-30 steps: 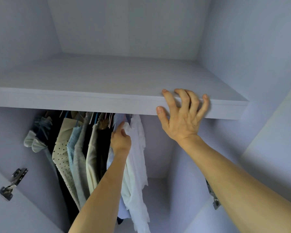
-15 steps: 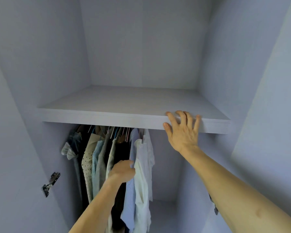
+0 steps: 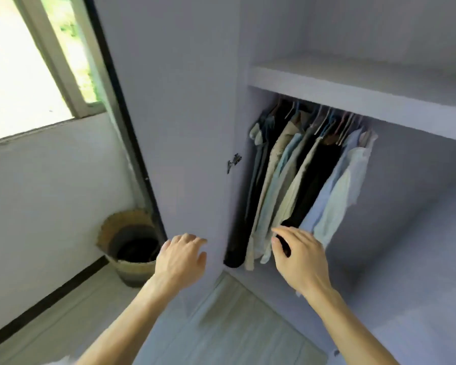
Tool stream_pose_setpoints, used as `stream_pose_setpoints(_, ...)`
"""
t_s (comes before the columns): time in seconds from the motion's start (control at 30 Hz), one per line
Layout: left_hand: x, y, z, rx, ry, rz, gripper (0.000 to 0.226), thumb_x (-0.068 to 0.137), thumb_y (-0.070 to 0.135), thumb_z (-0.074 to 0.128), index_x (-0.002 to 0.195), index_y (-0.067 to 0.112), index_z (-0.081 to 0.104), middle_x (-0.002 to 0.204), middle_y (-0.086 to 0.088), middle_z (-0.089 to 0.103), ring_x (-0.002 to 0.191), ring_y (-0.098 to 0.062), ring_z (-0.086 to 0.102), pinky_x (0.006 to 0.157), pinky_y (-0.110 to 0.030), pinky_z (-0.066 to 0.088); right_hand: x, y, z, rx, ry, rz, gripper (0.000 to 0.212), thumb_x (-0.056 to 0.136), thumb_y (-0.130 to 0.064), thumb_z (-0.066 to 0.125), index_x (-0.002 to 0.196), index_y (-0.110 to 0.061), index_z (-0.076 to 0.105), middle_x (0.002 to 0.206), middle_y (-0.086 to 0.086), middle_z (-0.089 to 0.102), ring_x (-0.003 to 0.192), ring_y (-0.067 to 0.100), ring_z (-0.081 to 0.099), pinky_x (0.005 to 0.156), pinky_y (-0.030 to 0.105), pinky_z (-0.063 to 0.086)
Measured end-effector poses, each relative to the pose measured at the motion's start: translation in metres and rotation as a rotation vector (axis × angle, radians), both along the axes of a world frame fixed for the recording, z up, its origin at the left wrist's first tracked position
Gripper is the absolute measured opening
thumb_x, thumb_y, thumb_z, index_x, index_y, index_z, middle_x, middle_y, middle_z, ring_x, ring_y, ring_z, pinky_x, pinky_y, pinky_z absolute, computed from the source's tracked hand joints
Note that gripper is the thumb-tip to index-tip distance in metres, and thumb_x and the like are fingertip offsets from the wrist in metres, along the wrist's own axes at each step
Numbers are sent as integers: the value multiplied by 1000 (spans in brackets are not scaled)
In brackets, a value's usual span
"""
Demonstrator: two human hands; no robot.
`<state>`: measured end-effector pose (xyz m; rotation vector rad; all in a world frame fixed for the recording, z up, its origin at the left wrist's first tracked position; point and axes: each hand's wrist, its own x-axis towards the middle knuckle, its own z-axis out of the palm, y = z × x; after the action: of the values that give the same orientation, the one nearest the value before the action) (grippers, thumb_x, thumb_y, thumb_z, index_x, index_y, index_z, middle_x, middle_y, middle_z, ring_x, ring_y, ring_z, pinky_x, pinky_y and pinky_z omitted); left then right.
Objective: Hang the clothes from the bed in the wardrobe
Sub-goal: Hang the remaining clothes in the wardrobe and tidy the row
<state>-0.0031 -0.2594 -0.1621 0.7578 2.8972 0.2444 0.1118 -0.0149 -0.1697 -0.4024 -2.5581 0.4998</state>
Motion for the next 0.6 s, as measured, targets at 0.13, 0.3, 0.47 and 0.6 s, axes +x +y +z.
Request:
stream_pose_setpoints(0.13,65,-119,-52,-88,-126,254,45,95,42,43,138,35,53,140,7,55,133,-21,47,106,-38,38,-6,-124,-63,-87,-184,326,41,88,-46,44,110,-32,75,113,-14,72,112,13,65,94,34,50)
stream_pose_setpoints(0.3,193,-247,-88,-110,-296,710,47,97,43,37,142,36,47,143,9,51,136,-19,42,109,-35,33,24,-266,-102,-46,-409,793,38,89,-48,46,113,-36,73,119,-17,69,122,12,59,102,34,44)
stream_pose_setpoints(0.47,344,-311,-99,-56,-376,1224,46,98,41,39,143,33,48,144,6,52,135,-19,44,109,-38,34,81,-364,-113,62,-526,1306,26,94,-42,59,116,-35,71,121,-20,67,126,11,54,107,33,39)
stream_pose_setpoints(0.6,466,-303,-104,60,-383,1639,46,101,37,38,146,32,44,148,6,47,138,-17,39,111,-37,31,136,-413,-126,208,-535,1680,26,89,-45,57,106,-36,74,109,-21,72,113,15,63,93,37,53)
